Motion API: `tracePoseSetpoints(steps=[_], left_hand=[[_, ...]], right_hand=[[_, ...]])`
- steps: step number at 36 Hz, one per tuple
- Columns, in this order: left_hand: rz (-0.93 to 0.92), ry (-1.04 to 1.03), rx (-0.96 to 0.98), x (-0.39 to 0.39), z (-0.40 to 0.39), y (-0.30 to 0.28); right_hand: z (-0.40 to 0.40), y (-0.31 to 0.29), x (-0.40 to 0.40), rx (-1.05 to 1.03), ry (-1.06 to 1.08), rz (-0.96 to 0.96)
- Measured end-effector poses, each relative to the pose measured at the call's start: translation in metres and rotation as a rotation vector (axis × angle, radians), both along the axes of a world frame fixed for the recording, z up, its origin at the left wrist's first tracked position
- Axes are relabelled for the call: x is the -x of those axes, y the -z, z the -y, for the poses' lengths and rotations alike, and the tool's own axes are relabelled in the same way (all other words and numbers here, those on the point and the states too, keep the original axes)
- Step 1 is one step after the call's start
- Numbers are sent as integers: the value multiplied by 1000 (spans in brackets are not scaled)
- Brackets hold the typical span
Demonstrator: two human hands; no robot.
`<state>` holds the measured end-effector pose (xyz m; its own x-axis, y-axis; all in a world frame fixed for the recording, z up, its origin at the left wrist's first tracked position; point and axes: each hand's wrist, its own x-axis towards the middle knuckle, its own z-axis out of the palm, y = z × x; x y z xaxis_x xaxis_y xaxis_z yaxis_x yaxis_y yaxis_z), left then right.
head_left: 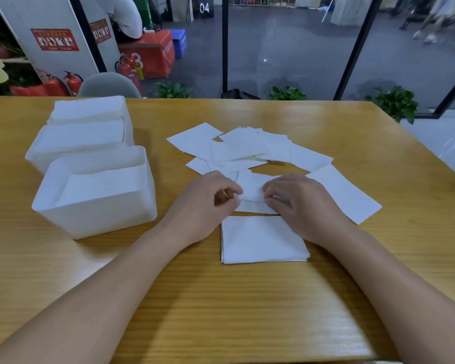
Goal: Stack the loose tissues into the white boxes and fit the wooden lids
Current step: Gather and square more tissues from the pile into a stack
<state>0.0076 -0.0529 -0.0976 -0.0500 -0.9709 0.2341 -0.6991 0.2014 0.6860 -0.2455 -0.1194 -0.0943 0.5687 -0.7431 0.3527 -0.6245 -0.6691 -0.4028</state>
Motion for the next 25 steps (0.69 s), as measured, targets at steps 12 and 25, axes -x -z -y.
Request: tracePoseSetpoints(steps=[12, 25], left_hand=[[64, -23, 16, 7, 5, 1], [120, -16, 39, 8, 16, 1]], right_hand=[[2, 0, 0, 36, -21, -48], [-3, -5, 2, 24, -25, -55]])
